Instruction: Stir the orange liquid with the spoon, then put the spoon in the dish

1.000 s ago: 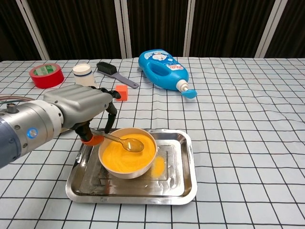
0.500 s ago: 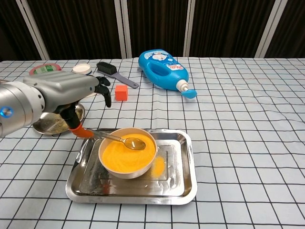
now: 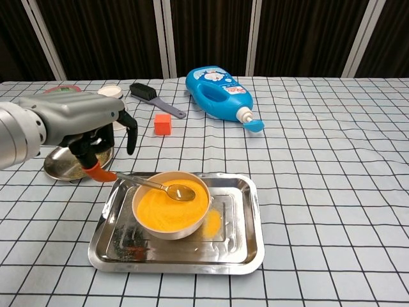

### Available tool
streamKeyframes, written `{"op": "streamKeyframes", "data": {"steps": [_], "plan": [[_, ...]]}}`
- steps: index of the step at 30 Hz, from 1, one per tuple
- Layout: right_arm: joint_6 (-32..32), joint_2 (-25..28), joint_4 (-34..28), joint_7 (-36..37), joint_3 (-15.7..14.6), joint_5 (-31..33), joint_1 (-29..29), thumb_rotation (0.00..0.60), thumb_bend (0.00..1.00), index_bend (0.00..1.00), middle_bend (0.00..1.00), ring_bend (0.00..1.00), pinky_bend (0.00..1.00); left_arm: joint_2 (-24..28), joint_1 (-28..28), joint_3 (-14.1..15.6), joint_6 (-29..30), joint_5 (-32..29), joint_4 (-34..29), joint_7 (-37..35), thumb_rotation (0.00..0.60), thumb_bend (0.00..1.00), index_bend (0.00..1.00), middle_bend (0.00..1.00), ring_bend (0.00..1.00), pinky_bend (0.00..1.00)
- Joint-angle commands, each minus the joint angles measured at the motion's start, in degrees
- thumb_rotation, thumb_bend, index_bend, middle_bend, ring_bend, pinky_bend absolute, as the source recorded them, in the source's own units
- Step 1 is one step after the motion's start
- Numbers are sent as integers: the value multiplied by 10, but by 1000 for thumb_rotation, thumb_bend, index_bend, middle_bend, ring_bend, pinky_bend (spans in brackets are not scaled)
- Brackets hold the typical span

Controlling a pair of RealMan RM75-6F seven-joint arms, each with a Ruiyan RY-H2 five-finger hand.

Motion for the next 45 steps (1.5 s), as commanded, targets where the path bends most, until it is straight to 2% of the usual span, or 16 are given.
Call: {"op": "streamKeyframes", "data": {"steps": [1, 10, 25, 38, 45], "plan": [[0, 0, 0, 0, 0, 0, 0, 600, 312, 0, 0, 0, 0, -12, -13, 3, -1, -25, 6, 15, 600, 335, 455, 1000, 1000, 1000], [-1, 1, 0, 3, 0, 0, 1, 600, 311, 0, 0, 0, 0, -42, -36, 2, 8, -56, 28, 30, 600, 425, 454, 1000, 1000, 1000], [-3, 0, 0, 2, 0, 2, 1, 600, 311, 0, 0, 0, 0, -64, -56, 12, 16, -67, 54, 28, 600, 509, 460, 1000, 1000, 1000], [-3, 0, 0, 4, 1, 1, 2, 600, 311, 0, 0, 0, 0, -76, -66, 16, 25, -72, 70, 24, 600, 516, 465, 1000, 1000, 1000], [-3, 0, 0, 3, 0, 1, 2, 600, 312, 0, 0, 0, 0, -77, -68, 20, 27, -69, 70, 19, 600, 574, 480, 1000, 1000, 1000]]}}
